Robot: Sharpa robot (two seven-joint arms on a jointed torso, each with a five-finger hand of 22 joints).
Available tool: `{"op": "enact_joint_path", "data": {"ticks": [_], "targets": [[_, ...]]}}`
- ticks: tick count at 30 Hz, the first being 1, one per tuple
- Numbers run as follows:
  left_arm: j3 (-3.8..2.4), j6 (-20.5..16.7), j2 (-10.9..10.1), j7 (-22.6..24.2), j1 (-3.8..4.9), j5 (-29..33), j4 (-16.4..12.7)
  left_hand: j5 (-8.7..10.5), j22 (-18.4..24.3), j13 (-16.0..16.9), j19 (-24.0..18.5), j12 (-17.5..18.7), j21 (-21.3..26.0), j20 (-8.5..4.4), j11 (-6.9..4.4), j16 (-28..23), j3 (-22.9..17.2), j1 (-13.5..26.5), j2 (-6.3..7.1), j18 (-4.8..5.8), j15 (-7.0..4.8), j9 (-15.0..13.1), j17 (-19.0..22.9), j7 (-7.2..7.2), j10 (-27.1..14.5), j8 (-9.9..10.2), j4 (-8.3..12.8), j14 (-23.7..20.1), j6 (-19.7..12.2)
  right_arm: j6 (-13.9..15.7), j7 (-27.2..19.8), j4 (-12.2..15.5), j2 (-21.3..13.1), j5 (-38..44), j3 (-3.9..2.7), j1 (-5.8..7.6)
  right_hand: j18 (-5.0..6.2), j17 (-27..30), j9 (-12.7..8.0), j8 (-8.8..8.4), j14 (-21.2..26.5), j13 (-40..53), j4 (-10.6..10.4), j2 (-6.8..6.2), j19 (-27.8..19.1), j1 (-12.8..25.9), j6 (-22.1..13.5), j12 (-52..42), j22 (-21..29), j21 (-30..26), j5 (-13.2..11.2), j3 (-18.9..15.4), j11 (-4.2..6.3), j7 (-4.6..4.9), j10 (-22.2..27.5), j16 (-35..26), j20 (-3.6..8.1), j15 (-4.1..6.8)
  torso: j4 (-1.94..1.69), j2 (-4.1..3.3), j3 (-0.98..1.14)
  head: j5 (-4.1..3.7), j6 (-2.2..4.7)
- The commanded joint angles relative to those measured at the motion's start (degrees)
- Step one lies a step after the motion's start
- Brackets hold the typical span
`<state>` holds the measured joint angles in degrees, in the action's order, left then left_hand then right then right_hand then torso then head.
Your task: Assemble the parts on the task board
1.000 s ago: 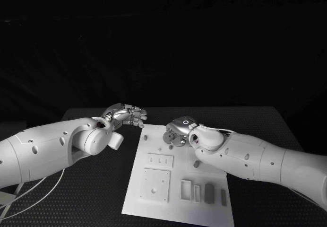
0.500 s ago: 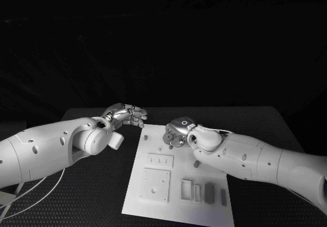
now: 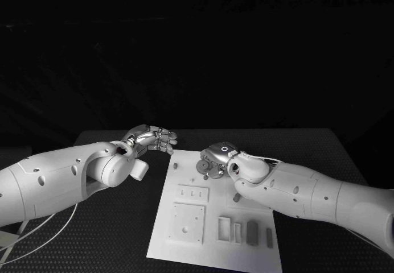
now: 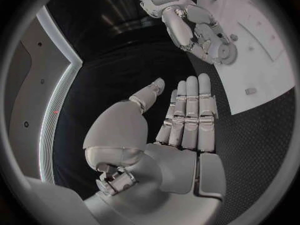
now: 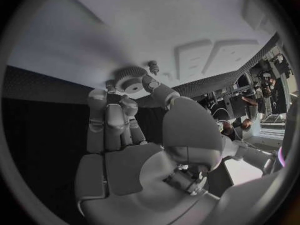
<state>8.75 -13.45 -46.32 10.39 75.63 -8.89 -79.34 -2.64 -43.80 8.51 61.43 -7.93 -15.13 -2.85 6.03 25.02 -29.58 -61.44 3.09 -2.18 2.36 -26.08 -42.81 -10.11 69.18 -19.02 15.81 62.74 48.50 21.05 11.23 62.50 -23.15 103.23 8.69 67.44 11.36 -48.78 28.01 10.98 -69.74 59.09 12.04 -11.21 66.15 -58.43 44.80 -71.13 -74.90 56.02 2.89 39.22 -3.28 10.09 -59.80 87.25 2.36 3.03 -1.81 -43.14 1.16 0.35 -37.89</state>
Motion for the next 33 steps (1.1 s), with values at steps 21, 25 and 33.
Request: {"op": "enact_joint_path", "data": {"ticks": [21, 25, 33], "targets": [[-0.06, 0.29, -0.58, 0.39, 0.10, -0.25, -0.25, -0.28, -0.09, 0.12, 0.09, 0.42, 0.23, -0.48, 0.01, -0.28, 0.14, 0.66, 0.06, -0.70, -0.04, 0.08, -0.19, -0.28, 0.55, 0.29, 0.27, 0.49, 0.05, -2.27, -3.40, 4.03, -4.46, -7.50, -0.97, 1.60, 3.64, -0.05, 0.82, 2.12, -0.20, -0.11, 1.29, 4.53, -0.12, -2.88, 2.81, -1.19, -1.01, -0.02, -0.02, -0.48, 1.06, -1.44, -0.41, 0.33, 0.39, 0.78, -0.05, 0.06, 0.03, -0.32, 0.60], [-0.06, 0.34, -0.44, 0.30, 0.10, -0.25, -0.16, -0.28, -0.09, 0.13, 0.09, 0.44, 0.24, -0.48, 0.01, -0.30, 0.14, 0.68, 0.06, -0.70, -0.04, 0.08, -0.21, -0.28, 0.56, 0.29, 0.26, 0.49, 0.05, -4.93, -3.85, 2.87, -3.71, -8.05, -0.97, 1.59, 3.64, 0.28, 0.69, 2.02, 0.37, -0.25, 4.26, 9.36, -0.73, -3.86, 2.28, -0.97, -1.05, -0.14, -0.02, 0.15, 1.93, -2.38, -0.15, 0.25, 0.15, 1.58, -0.23, 0.00, 0.12, -0.37, 0.55], [-0.06, 0.48, -0.12, 0.29, 0.10, -0.26, 0.01, -0.28, -0.11, 0.14, 0.10, 0.49, 0.26, -0.48, 0.02, -0.37, 0.15, 0.70, 0.06, -0.70, -0.04, 0.11, -0.28, -0.31, 0.55, 0.34, 0.24, 0.51, -0.03, -8.15, -4.65, 0.44, -2.36, -8.42, -0.89, 1.42, 3.64, 0.07, 0.28, 1.79, 1.05, -0.09, 4.34, 13.69, -1.26, -0.24, 1.08, -0.89, -1.21, 0.25, -0.07, 9.86, 3.71, -4.19, 0.21, 0.52, -0.56, 3.25, -0.28, -0.04, 0.01, -0.36, 0.31]]}}
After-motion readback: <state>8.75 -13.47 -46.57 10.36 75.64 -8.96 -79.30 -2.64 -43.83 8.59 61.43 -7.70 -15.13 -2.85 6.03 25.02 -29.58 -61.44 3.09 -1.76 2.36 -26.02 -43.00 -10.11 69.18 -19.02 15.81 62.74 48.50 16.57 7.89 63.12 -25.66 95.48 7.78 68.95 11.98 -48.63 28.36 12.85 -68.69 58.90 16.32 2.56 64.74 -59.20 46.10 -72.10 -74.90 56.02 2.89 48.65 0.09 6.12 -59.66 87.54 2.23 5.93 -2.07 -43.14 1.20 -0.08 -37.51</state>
